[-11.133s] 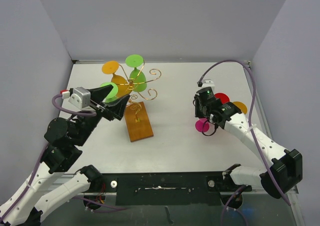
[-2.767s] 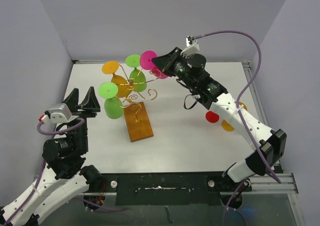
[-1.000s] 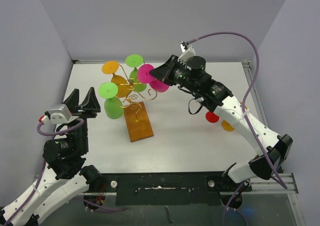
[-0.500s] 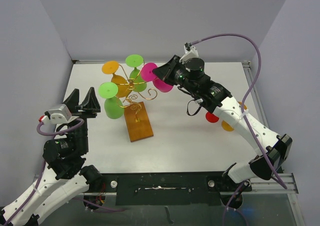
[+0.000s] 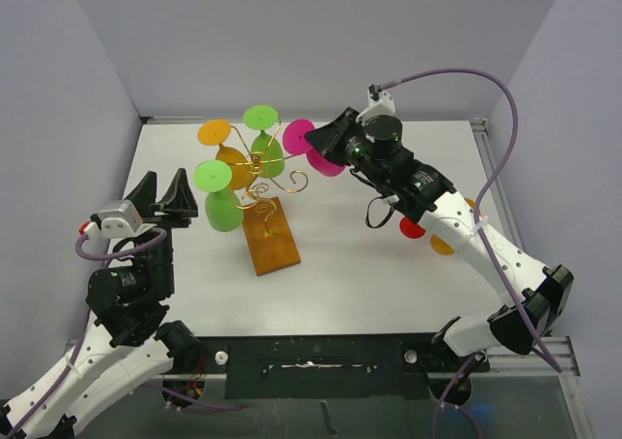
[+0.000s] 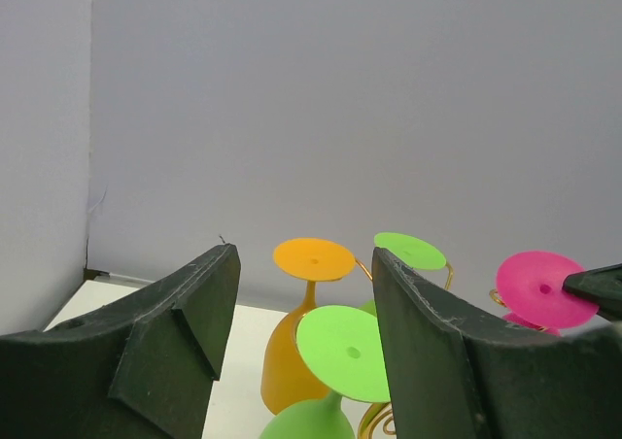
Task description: Place the wine glass upside down on the wine glass rack
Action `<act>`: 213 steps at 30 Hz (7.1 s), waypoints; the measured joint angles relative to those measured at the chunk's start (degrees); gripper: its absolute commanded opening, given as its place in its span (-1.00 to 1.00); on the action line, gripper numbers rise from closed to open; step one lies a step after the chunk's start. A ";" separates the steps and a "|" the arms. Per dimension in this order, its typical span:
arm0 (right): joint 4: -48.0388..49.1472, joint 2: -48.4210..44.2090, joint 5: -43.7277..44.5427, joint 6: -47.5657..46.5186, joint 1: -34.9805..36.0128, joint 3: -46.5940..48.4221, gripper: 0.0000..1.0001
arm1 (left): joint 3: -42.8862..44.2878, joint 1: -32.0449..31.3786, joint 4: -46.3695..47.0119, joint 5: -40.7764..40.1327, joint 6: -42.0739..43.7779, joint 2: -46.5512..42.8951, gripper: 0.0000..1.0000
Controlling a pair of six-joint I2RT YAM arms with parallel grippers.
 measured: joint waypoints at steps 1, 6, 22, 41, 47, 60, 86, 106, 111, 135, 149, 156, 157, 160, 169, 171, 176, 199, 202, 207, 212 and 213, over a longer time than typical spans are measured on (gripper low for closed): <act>0.17 -0.31 0.37 0.00 0.00 -0.22 -0.97 | 0.00 0.00 -0.02 0.00 0.00 0.00 0.11; 0.15 -0.72 0.92 0.00 -0.04 -0.39 -0.96 | 0.00 0.00 0.00 -0.02 -0.02 0.00 0.11; -0.35 2.38 -1.25 -0.46 -3.10 1.36 -0.86 | -1.16 0.00 1.01 0.02 0.02 1.86 0.11; 0.24 6.71 -5.64 -1.53 -5.31 4.96 -0.67 | -1.36 0.00 2.12 0.22 1.11 0.20 0.11; 0.44 7.91 -6.60 -1.60 -5.31 4.96 -0.62 | -1.36 0.00 1.95 0.20 1.11 0.31 0.11; 0.04 10.51 -6.67 -3.43 -5.40 7.58 0.11 | -1.36 0.00 1.66 0.20 1.09 0.24 0.12; -18.01 -22.49 12.11 -19.85 -14.38 -17.09 0.26 | 14.23 -0.20 -23.52 13.09 -8.15 1.95 0.36; -22.03 -14.40 9.75 -28.06 -24.90 -22.93 -0.03 | 16.52 -0.20 -32.61 23.26 -13.99 3.93 0.37; -20.50 -11.41 6.60 -30.10 -27.08 -23.02 -0.15 | 18.21 -0.20 -32.72 25.81 -15.02 6.19 0.37; -16.26 -9.97 0.96 -32.13 -27.76 -24.96 -1.00 | 21.18 -0.20 -32.35 33.73 -19.89 10.43 0.37; 2.99 -36.06 -3.45 -24.28 -27.10 -29.66 -1.00 | 25.05 -0.22 -20.20 42.10 -35.17 23.15 0.30; 13.00 -40.35 -4.09 -22.86 -22.05 -31.17 -1.00 | 29.09 -0.24 -14.60 46.53 -44.68 33.16 0.30; 14.27 -40.35 -4.15 -22.86 -21.24 -31.17 -1.00 | 29.62 -0.26 -13.86 46.90 -46.03 34.18 0.30; 17.88 -40.57 -4.70 -22.60 -19.47 -31.17 -1.00 | 30.05 -0.26 -11.08 47.41 -50.16 36.09 0.29; 26.10 -37.46 -3.52 -25.79 -11.21 -28.76 -1.00 | 37.27 -0.59 -10.27 48.11 -56.41 41.48 0.24; 27.89 -36.24 -3.56 -26.77 -9.88 -28.09 -1.00 | 37.27 -0.63 -9.75 48.11 -57.81 41.86 0.23; 33.31 -32.63 -2.60 -32.44 -4.13 -27.71 -1.00 | 37.38 -0.68 -7.54 47.39 -62.86 44.59 0.21; 48.89 -27.76 4.20 -49.46 13.55 -27.82 -1.00 | 35.17 -0.96 -5.18 27.56 -74.73 43.71 -0.43; 50.10 -28.28 4.15 -48.15 13.57 -29.05 -1.00 | 35.17 -0.96 -4.46 26.12 -74.95 43.69 -0.41; 50.69 -29.09 4.15 -46.45 13.55 -30.49 -1.00 | 35.17 -0.96 -4.22 24.83 -75.03 43.69 -0.39; 51.41 -29.16 4.09 -45.44 13.55 -30.49 -1.00 | 35.17 -0.96 -4.26 24.72 -75.28 43.69 -0.29; 51.49 -29.16 4.07 -45.33 13.55 -30.49 -1.00 | 35.17 -0.96 -4.26 24.70 -75.38 43.69 -0.27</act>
